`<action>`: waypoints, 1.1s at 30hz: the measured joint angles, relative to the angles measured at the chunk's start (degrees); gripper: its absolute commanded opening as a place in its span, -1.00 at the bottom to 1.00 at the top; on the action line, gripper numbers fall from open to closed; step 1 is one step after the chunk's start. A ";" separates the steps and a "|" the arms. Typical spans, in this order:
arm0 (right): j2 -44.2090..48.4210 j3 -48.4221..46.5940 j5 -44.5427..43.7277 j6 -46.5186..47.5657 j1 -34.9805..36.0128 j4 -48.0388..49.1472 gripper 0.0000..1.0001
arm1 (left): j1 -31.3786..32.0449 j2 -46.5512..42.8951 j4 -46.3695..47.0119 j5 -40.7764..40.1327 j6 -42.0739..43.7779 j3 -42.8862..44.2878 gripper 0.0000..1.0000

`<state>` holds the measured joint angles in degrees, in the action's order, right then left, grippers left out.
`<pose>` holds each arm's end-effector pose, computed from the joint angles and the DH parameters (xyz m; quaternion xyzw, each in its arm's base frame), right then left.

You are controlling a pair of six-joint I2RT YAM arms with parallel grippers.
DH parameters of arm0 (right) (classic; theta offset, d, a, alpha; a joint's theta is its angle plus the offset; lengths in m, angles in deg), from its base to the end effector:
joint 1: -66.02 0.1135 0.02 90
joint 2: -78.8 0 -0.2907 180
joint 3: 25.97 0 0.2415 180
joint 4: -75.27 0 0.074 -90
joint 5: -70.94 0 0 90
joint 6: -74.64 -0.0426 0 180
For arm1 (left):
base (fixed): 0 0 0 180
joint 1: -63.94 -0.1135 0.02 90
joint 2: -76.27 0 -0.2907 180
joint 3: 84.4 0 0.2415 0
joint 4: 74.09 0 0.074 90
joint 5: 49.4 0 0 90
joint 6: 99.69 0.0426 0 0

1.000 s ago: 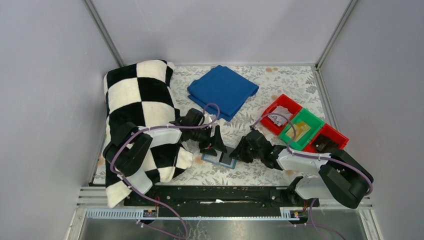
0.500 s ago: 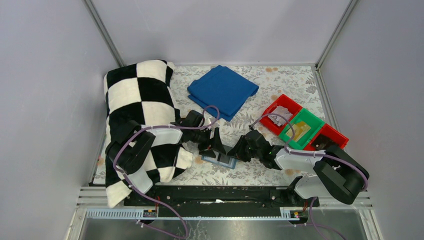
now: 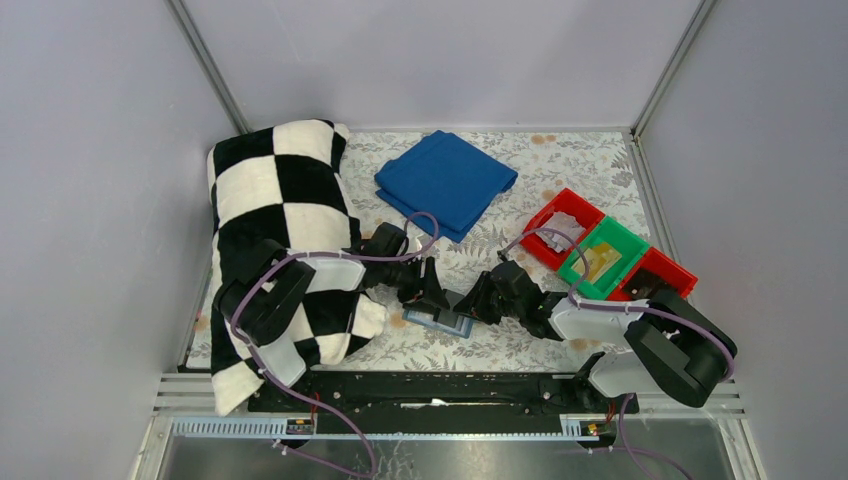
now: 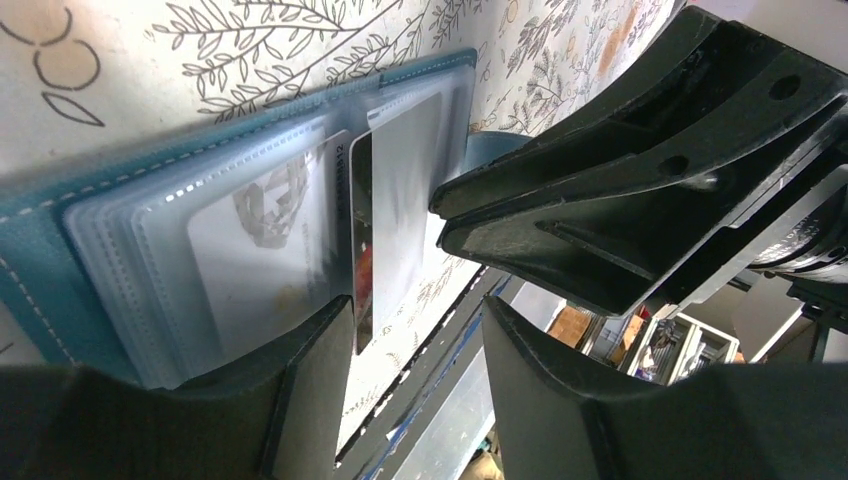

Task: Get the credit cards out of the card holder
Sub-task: Remove the credit card from the card holder.

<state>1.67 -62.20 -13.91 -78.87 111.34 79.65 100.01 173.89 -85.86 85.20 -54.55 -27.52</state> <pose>0.1600 0.1672 0.1695 0.1211 0.8841 0.3889 0.2289 0.2289 -0.2038 0.1612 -0.0544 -0.8829 0.4663 0.0070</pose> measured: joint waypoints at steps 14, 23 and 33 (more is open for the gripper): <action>0.02 0.17 0.04 -0.04 -0.11 0.00 -0.38 | -0.28 1.97 1.44 -0.17 -1.20 -0.98 -1.00; -0.55 0.72 0.20 -0.68 -0.11 1.77 -0.39 | -0.76 1.07 -1.60 -0.98 1.07 -0.11 -1.00; -0.94 1.16 0.35 -0.96 -0.11 3.30 -0.39 | -5.99 -4.81 -9.49 -1.29 5.64 -0.09 -1.00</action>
<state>0.73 -61.04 -13.56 -79.83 111.23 82.96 94.02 169.08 -95.35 83.91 -48.91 -27.61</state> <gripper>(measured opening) 0.304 0.005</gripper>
